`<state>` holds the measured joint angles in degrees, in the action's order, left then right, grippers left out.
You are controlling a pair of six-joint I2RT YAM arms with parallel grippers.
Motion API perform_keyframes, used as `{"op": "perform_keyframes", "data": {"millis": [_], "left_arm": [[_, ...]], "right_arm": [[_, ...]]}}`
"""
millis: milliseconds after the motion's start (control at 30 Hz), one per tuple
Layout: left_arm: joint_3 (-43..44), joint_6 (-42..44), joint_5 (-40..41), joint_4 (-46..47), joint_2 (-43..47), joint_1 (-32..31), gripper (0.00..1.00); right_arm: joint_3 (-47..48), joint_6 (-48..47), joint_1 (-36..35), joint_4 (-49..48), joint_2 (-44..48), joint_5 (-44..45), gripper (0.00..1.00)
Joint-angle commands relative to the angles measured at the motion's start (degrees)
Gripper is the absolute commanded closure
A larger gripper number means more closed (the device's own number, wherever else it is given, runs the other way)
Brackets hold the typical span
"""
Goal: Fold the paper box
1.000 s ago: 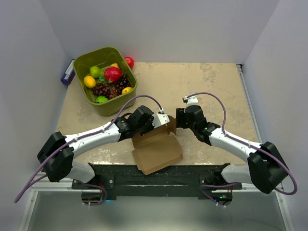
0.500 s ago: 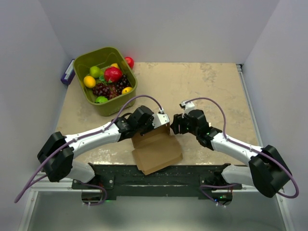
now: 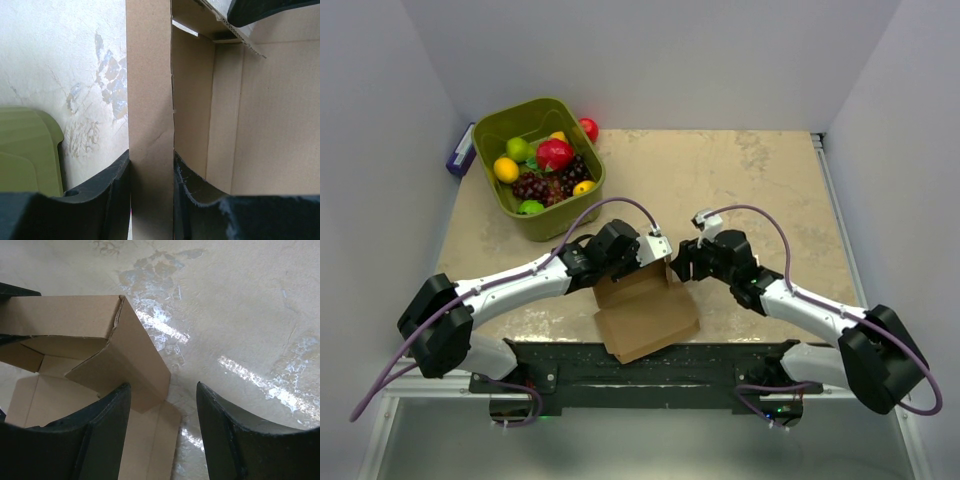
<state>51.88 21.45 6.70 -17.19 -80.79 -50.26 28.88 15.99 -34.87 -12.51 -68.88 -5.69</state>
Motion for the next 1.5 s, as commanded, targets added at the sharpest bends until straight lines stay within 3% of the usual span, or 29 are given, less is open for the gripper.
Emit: {"op": "perform_keyframes", "data": {"millis": [0, 900, 1467], "left_arm": [[-0.2, -1.0, -1.2, -1.7, -0.9, 0.0, 0.85], [-0.4, -0.5, -3.4, -1.9, -1.0, 0.0, 0.86], [-0.5, -0.4, -3.6, -1.9, -1.1, 0.1, 0.86]], "right_arm": [[-0.6, -1.1, -0.2, -4.0, 2.0, -2.6, 0.41], [1.6, -8.5, -0.1, -14.5, -5.6, -1.8, 0.41], [3.3, -12.7, -0.1, -19.7, -10.7, -1.2, 0.35]]}}
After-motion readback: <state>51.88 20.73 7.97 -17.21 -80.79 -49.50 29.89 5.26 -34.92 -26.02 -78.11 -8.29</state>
